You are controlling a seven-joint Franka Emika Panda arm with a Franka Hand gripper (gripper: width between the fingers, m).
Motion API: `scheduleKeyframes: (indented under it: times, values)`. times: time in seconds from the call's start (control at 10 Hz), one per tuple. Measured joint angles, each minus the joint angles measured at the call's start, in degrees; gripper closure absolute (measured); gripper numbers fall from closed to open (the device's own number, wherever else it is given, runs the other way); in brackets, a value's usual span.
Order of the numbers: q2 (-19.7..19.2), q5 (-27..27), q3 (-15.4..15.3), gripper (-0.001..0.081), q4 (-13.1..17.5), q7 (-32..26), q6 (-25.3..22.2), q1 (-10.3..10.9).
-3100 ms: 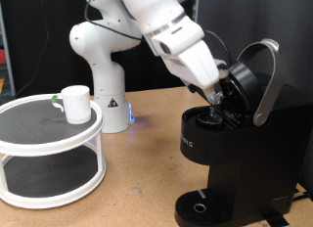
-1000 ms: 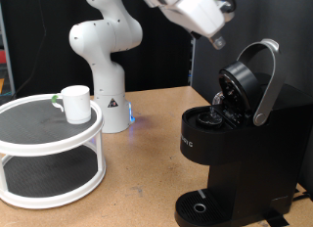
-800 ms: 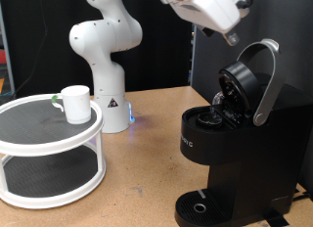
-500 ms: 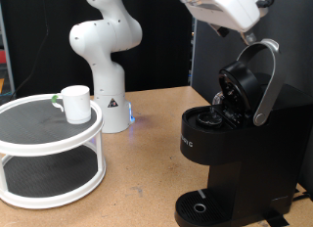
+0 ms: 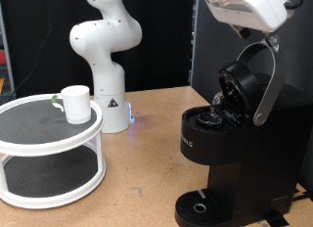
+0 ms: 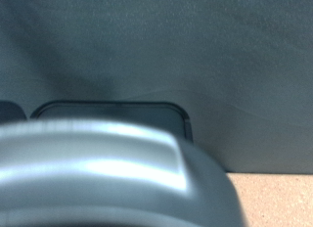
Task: Make a cup of coffee with the keurig machine
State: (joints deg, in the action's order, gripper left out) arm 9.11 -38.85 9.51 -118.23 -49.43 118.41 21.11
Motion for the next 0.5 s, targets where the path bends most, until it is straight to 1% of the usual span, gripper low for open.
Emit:
scheduleKeyframes:
  times: [0.2, 0.3, 0.4, 0.5]
  values:
    - [0.00, -0.01, -1.35, -0.0002, 0.00, 0.77, 0.99, 0.18]
    - [0.00, -0.01, -1.91, 0.0093, 0.00, 1.20, 1.36, 0.22]
    - [0.00, -0.02, -2.40, 0.0282, 0.01, 1.52, 1.58, 0.23]
    - [0.01, -0.03, -2.86, 0.0282, 0.01, 1.67, 1.83, 0.24]
